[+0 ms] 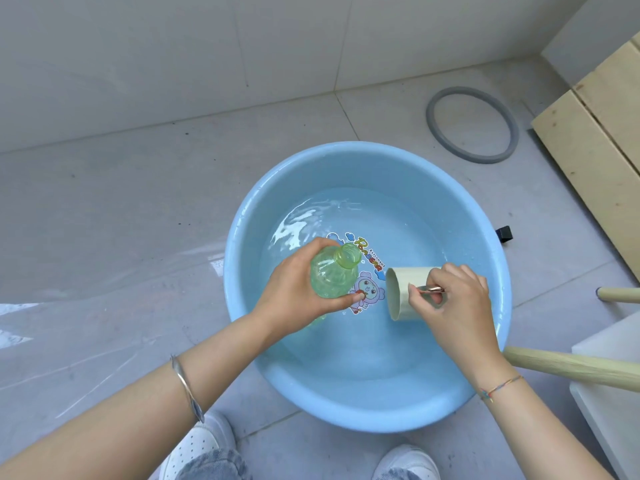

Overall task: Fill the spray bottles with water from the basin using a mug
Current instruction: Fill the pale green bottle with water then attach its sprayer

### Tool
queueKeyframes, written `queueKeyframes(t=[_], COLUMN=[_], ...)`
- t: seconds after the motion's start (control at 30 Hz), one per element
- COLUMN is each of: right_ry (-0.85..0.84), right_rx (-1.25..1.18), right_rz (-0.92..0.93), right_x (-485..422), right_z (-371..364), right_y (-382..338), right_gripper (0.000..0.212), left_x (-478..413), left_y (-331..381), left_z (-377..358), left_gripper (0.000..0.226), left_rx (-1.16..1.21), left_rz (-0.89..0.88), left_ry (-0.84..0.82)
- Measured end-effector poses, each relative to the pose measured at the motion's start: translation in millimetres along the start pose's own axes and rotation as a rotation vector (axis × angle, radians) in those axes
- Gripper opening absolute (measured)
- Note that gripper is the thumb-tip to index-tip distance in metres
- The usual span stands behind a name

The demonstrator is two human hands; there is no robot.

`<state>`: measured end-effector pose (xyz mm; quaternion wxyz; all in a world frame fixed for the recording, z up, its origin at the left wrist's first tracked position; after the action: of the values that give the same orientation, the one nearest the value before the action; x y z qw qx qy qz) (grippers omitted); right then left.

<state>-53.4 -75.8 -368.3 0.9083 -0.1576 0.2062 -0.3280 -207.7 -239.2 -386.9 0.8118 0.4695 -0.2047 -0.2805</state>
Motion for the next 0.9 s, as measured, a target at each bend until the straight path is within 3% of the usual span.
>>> queueKeyframes(t=[0.3,0.4,0.6,0.9], right_ry=[0.162,0.235,0.287,0.347], right_rx=[-0.482,-0.618,-0.615,-0.347], right_rz=[-0.433,-0.476,-0.283,0.078], right_x=[-8.4,-13.6,-22.9,-21.0], right_z=[26.3,45.4,83.5,99.6], right_y=[2.0,-9.1,-47.6,-82.1], right_gripper=[0.047,0.046,0.037,0.037], left_x=[0.6,0.7,1.2,2.5], left_y=[1.0,1.7,3.2,6.1], left_z=[1.1,1.0,0.3,-0.4], left_gripper=[0.060,0.061,0.061,0.060], left_rx=[-0.006,-0.021,-0.019,-0.011], left_rz=[-0.003,-0.002,-0.006,-0.011], left_ry=[-0.001,-0.007,0.009,-0.001])
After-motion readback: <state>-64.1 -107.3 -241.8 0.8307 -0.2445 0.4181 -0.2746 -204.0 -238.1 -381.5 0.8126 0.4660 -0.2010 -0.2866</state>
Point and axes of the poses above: each hand's wrist, its own x-axis away from the middle knuckle, its own z-axis out of the back of the hand, y = z × x, the point moved 2 cm from there along -x, towards the middle knuckle, and after that the axes turned 11 degrees about y, right-handed, at the moved point
